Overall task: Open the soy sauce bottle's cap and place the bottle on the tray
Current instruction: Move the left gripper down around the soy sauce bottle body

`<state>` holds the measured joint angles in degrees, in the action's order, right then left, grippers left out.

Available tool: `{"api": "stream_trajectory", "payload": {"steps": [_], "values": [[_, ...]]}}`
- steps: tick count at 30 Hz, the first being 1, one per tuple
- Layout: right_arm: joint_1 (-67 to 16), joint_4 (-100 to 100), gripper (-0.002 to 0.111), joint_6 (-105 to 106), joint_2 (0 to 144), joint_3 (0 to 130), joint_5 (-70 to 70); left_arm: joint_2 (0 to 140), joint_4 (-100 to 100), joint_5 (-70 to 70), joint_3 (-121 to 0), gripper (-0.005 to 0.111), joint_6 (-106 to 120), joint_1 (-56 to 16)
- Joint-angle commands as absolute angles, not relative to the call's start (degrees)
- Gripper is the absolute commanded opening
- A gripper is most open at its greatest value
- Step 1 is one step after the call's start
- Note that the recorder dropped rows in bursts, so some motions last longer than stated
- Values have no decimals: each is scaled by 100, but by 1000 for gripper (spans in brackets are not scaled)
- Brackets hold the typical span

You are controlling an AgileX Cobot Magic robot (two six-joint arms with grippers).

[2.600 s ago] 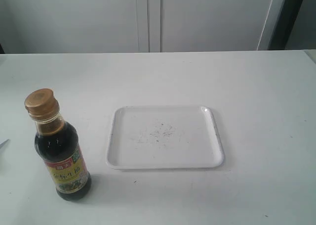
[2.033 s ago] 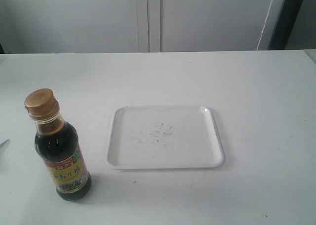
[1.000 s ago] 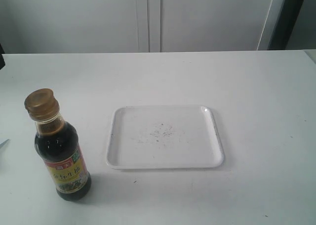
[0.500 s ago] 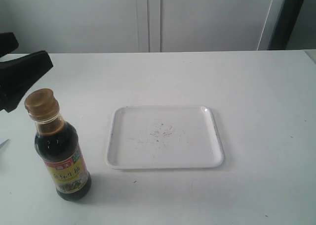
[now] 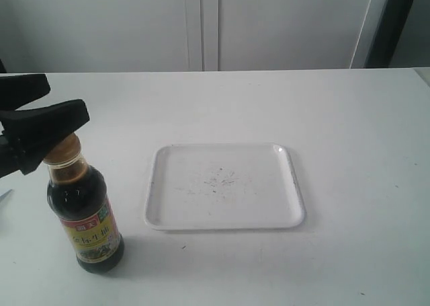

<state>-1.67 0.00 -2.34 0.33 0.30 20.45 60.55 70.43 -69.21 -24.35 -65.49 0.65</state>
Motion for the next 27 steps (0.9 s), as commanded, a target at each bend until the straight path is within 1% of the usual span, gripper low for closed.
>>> {"api": "stream_trajectory", "payload": {"steps": [1, 8, 14, 20, 27], "values": [[-132, 0, 0, -238, 0, 0, 2002, 6143, 7108, -6996, -2470, 105, -6599, -10], [-132, 0, 0, -238, 0, 0, 2002, 6238, 7120, -6996, -2470, 105, -6437, -421], [-132, 0, 0, -238, 0, 0, 2002, 6238, 7308, -6996, -2413, 105, -6260, -474], [-132, 0, 0, -238, 0, 0, 2002, 6238, 6934, -6847, -2024, 105, -5669, -474], [-132, 0, 0, -238, 0, 0, 2002, 6332, 6769, -6755, -1911, 105, -5510, -474]]}}
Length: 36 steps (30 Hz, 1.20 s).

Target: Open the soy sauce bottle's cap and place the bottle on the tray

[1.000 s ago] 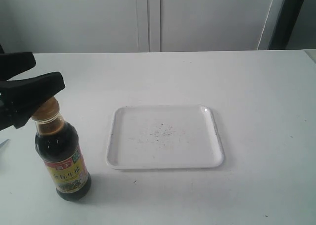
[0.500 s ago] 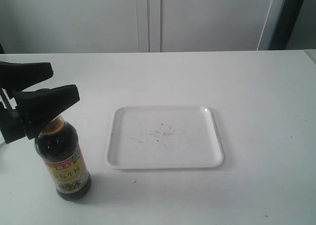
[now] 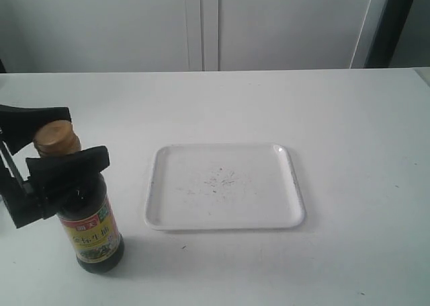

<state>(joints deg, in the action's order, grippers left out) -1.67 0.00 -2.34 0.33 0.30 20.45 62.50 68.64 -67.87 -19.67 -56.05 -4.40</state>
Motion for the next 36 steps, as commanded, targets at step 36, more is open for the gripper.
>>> {"api": "stream_trajectory", "payload": {"steps": [36], "values": [[-132, 0, 0, -238, 0, 0, 2002, 7357, 6181, -6939, -1329, 105, -4405, -474]]}}
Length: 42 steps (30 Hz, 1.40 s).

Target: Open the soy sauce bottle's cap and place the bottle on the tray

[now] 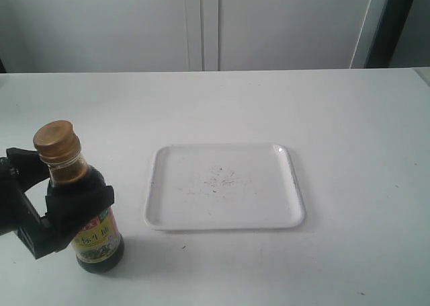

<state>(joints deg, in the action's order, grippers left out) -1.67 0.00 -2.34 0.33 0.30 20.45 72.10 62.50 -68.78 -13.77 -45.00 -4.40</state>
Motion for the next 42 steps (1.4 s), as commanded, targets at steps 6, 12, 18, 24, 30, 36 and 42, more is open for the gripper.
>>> {"api": "stream_trajectory", "payload": {"steps": [6, 12, 18, 24, 30, 36, 42], "values": [[-132, 0, 0, -238, 0, 0, 2002, 7592, 6137, -6988, -1329, 105, -4199, -474], [-132, 0, 0, -238, 0, 0, 2002, 7807, 6137, -6996, -1329, 105, -4055, -474], [-132, 0, 0, -238, 0, 0, 2002, 8099, 6039, -6996, -1329, 105, -3855, -474], [-132, 0, 0, -238, 0, 0, 2002, 8464, 6039, -6996, -1329, 105, -3589, -474], [-132, 0, 0, -335, 0, 0, 2002, 8663, 5958, -6996, -1329, 105, -3472, -484], [-132, 0, 0, -335, 0, 0, 2002, 8672, 5968, -6996, -1329, 87, -3447, -484], [-132, 0, 0, -335, 0, 0, 2002, 8672, 6002, -6996, -1329, 31, -3447, -484]]}}
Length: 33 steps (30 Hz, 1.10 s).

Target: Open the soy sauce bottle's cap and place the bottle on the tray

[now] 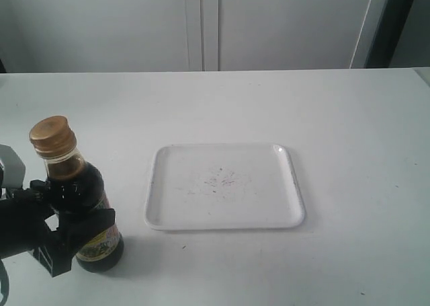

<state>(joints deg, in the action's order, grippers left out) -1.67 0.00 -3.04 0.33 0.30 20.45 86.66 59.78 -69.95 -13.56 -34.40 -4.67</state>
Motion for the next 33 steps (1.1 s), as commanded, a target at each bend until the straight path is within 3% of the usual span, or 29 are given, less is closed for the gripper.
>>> {"api": "stream_trajectory", "payload": {"steps": [1, 3, 4, 18, 33], "values": [[-132, 0, 0, -335, 0, 0, 2002, 8672, 6002, -6996, -1329, 19, -3447, -484], [-132, 0, 0, -335, 0, 0, 2002, 8672, 6078, -6996, -1329, 3, -3307, -484], [-132, 0, 0, -335, 0, 0, 2002, 8672, 6118, -6996, -1329, 0, -3224, -484], [-132, -344, 0, -263, 0, 0, 1563, 8672, 6433, -6996, -1329, 0, -2715, -484], [-132, -312, 0, -1613, 0, 0, -1634, 8672, 6490, -6996, -1329, 0, -2693, -484]]}}
